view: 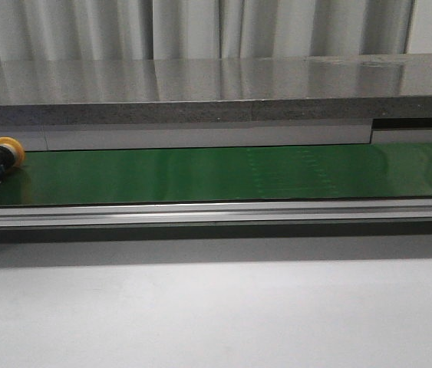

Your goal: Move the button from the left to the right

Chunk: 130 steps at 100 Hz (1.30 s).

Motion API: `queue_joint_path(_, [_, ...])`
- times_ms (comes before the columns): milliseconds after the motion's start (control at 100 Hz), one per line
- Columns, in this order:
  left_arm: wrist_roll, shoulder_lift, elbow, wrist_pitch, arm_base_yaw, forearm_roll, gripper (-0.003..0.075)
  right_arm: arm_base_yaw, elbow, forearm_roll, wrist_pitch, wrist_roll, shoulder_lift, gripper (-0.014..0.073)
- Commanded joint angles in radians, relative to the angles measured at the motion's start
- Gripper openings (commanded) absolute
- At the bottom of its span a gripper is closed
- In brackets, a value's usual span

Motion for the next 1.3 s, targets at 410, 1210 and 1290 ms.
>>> queue_joint_path(410, [0.023,-0.511,0.514,-0.493,-0.083,0.002,0.062,0.003,-0.016,-0.012,-0.079,-0.002,-0.021,-0.0068])
queue_joint_path(1210, [0.023,-1.121,1.189,-0.808,-0.083,0.009,0.062,0.003,-0.016,-0.012,-0.079,-0.002,-0.021,-0.0068])
queue_joint_path(1290, [0.023,-1.121,1.191,-0.808,-0.083,0.009,0.062,0.003,-0.016,-0.012,-0.079,-0.002,-0.021,-0.0068])
